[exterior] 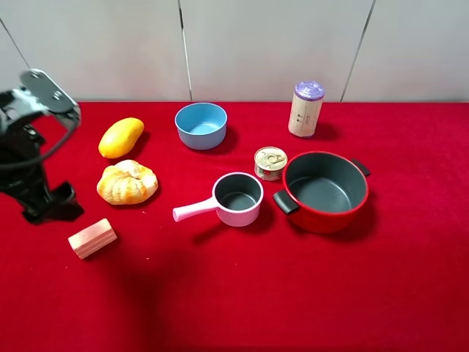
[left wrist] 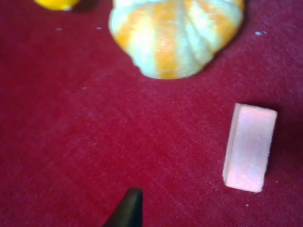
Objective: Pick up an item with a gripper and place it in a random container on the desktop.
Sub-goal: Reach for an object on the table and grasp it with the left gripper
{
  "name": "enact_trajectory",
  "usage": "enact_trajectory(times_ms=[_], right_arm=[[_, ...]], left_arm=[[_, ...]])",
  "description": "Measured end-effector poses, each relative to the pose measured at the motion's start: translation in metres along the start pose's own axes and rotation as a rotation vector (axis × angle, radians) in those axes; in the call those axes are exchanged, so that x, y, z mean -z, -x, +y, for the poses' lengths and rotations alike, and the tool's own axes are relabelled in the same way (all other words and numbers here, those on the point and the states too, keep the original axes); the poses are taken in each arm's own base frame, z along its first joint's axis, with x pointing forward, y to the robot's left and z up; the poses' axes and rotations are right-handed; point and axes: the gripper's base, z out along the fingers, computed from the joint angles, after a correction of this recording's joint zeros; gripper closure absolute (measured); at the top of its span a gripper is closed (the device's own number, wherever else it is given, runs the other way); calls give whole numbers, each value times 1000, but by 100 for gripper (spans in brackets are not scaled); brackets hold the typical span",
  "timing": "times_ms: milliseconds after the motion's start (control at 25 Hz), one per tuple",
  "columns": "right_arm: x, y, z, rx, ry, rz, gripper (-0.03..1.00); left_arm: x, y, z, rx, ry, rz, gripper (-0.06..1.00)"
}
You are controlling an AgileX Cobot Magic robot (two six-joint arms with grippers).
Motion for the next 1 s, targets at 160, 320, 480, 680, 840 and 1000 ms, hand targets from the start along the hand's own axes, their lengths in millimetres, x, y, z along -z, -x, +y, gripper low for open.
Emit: enact_trajectory(times_ms=[160,320,480,680,840,1000], right_arm=[[0,0,0,0,0,0,27],[0,0,0,0,0,0,27],[0,0,0,0,0,0,27],[0,0,0,0,0,0,27],[0,0,0,0,0,0,27],[0,0,0,0,0,0,27]], left_arm=[[-15,4,-3,-23,-25,43,-4],[-30,7,-4,-41,-56,89,-4],[-44,9,-5,-52,-79,124,-4],[-58,11,-6,-54,-96,155,-4],[-66,14,-11,-79,-105,161,-4],[-73,16,-14,-87,-115,168,-4]])
